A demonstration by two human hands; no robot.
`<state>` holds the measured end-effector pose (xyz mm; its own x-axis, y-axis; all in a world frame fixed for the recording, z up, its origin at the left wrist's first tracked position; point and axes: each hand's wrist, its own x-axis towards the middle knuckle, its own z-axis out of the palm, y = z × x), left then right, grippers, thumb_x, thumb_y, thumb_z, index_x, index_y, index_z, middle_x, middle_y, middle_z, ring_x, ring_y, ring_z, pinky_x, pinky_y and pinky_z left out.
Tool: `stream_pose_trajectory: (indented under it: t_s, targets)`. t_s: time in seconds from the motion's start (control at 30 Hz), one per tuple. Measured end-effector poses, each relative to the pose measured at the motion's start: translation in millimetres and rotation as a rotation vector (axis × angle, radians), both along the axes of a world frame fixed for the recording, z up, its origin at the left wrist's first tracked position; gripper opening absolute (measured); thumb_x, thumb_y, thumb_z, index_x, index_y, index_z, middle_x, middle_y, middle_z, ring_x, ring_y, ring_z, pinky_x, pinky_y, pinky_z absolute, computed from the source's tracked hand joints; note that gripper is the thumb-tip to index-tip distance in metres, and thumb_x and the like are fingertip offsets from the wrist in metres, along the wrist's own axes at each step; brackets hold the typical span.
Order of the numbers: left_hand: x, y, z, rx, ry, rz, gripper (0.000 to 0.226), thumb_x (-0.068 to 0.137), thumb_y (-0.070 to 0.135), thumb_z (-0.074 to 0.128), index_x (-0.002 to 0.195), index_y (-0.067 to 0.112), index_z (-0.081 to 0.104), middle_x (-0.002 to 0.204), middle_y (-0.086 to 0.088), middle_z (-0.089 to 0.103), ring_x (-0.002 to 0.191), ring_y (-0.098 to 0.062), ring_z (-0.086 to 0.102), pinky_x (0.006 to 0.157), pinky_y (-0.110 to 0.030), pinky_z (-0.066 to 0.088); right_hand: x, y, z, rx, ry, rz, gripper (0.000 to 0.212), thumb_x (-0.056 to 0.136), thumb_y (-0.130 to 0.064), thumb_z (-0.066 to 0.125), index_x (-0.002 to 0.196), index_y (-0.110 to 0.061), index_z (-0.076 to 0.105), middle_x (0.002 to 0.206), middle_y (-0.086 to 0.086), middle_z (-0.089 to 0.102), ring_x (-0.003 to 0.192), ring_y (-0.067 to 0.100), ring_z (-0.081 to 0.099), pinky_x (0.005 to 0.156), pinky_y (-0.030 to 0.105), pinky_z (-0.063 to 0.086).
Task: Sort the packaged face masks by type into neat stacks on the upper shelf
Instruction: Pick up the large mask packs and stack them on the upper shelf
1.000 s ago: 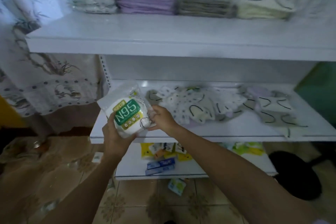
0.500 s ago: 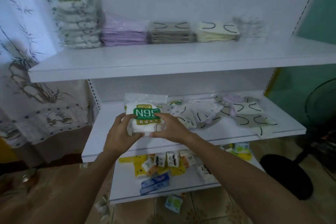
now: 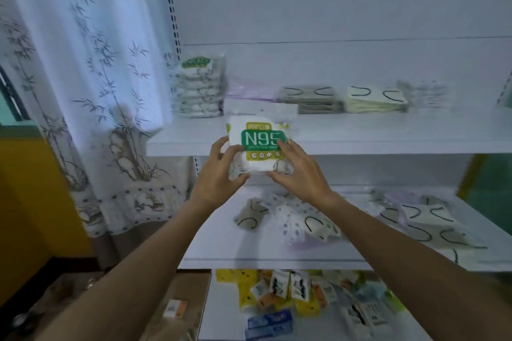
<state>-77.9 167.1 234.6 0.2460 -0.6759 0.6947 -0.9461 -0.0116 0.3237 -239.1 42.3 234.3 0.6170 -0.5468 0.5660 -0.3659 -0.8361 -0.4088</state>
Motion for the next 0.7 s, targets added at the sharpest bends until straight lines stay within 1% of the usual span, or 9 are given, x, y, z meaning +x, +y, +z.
stream_pose_trajectory:
  t_s: [0.1, 0.17, 0.23, 0.33, 0.43, 0.5, 0.57, 0.63, 0.7]
  targets:
    - [21, -2, 6, -0.001, -0.028, 0.016, 0.049, 0.074, 0.016, 0.076, 0.119, 0.009, 0.056, 0.141, -0.013, 0.036, 0.097, -0.025, 0.058, 0.071, -0.041, 0.055, 23, -2, 11, 0.006, -0.052, 0.033, 0.073, 0.083, -0.032, 0.069, 0.145, -0.014, 0.034, 0.149, 0.003, 0.035, 0.128, 0.023, 0.045, 0.101, 0.031, 0.038]
    - [40, -4, 7, 0.001, -0.04, 0.016, 0.046, 0.074, 0.015, 0.075, 0.117, 0.009, 0.058, 0.14, -0.014, 0.038, 0.096, -0.026, 0.059, 0.069, -0.043, 0.056, 42, -9, 17, -0.018, -0.024, 0.039, 0.073, 0.084, -0.035, 0.068, 0.145, -0.015, 0.034, 0.15, 0.003, 0.034, 0.127, 0.023, 0.047, 0.101, 0.033, 0.039]
    - [60, -8, 9, 0.008, -0.045, 0.026, 0.045, 0.073, 0.014, 0.075, 0.115, 0.009, 0.059, 0.137, -0.017, 0.041, 0.092, -0.026, 0.06, 0.065, -0.043, 0.057, 64, -17, 22, -0.019, 0.028, 0.031, 0.072, 0.085, -0.039, 0.065, 0.146, -0.018, 0.032, 0.152, 0.003, 0.03, 0.131, 0.023, 0.042, 0.105, 0.034, 0.036]
    - [93, -19, 14, 0.012, -0.019, 0.071, 0.041, 0.075, 0.01, 0.075, 0.113, 0.007, 0.061, 0.135, -0.019, 0.041, 0.091, -0.028, 0.059, 0.066, -0.045, 0.057, 104, -28, 28, 0.015, 0.088, 0.05, 0.072, 0.087, -0.044, 0.06, 0.147, -0.021, 0.028, 0.154, 0.004, 0.026, 0.136, 0.021, 0.034, 0.11, 0.036, 0.032]
    - [128, -31, 20, 0.029, 0.037, 0.133, 0.042, 0.075, 0.01, 0.074, 0.115, 0.006, 0.06, 0.136, -0.019, 0.038, 0.099, -0.031, 0.058, 0.075, -0.045, 0.055, 148, -43, 35, 0.024, 0.104, 0.083, 0.07, 0.087, -0.045, 0.059, 0.147, -0.021, 0.03, 0.152, 0.003, 0.03, 0.133, 0.022, 0.038, 0.106, 0.035, 0.034]
    - [150, -38, 24, 0.047, 0.078, 0.173, 0.046, 0.076, 0.011, 0.073, 0.119, 0.006, 0.057, 0.138, -0.016, 0.036, 0.107, -0.029, 0.054, 0.086, -0.035, 0.048, 176, -54, 40, 0.034, 0.14, 0.093, 0.07, 0.086, -0.047, 0.059, 0.145, -0.021, 0.032, 0.148, 0.002, 0.037, 0.13, 0.023, 0.042, 0.103, 0.036, 0.037]
    - [172, -46, 28, 0.094, 0.113, 0.221, 0.045, 0.082, 0.015, 0.069, 0.124, 0.009, 0.054, 0.138, -0.012, 0.036, 0.115, -0.026, 0.049, 0.09, -0.026, 0.037, 204, -65, 46, 0.062, 0.223, 0.099, 0.066, 0.085, -0.051, 0.058, 0.141, -0.023, 0.039, 0.14, 0.003, 0.047, 0.123, 0.024, 0.047, 0.097, 0.038, 0.04]
    - [191, -57, 31, 0.176, 0.171, 0.277, 0.043, 0.087, 0.019, 0.063, 0.127, 0.012, 0.052, 0.138, -0.01, 0.037, 0.119, -0.025, 0.046, 0.094, -0.026, 0.035, 229, -76, 50, 0.102, 0.304, 0.095, 0.062, 0.083, -0.055, 0.056, 0.136, -0.025, 0.045, 0.134, 0.002, 0.054, 0.119, 0.026, 0.05, 0.092, 0.038, 0.04]
    - [206, -67, 34, 0.248, 0.211, 0.321, 0.042, 0.089, 0.023, 0.059, 0.13, 0.015, 0.05, 0.136, -0.011, 0.04, 0.119, -0.027, 0.047, 0.097, -0.031, 0.036, 249, -88, 52, 0.119, 0.365, 0.099, 0.064, 0.083, -0.058, 0.053, 0.139, -0.028, 0.042, 0.138, 0.002, 0.05, 0.125, 0.027, 0.045, 0.097, 0.041, 0.037]
